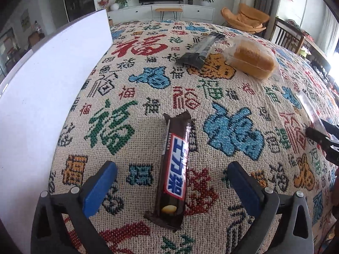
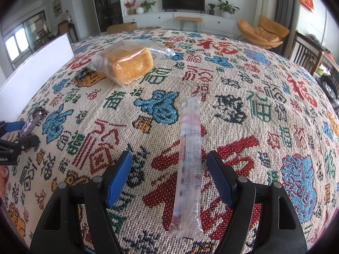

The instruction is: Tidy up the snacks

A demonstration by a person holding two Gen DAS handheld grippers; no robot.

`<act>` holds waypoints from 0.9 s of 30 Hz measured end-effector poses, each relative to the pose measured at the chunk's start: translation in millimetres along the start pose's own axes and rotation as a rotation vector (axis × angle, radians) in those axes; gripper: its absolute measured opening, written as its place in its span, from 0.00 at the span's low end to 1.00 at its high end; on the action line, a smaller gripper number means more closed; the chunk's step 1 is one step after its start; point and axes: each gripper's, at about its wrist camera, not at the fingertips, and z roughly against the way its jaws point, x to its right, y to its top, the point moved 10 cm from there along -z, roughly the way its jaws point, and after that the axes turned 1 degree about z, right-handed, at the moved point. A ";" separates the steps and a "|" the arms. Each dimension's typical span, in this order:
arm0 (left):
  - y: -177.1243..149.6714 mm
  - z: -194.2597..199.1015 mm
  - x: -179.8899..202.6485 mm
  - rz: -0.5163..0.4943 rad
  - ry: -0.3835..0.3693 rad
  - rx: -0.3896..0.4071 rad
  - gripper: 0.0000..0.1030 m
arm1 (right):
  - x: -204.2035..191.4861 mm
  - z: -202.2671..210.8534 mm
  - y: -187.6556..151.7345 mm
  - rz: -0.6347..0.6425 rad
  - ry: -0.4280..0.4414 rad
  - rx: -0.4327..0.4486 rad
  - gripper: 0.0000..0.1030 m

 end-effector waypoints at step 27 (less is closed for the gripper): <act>-1.5 2.9 1.3 -0.006 -0.002 0.037 1.00 | -2.5 -0.9 -0.2 0.011 -0.013 -0.004 0.75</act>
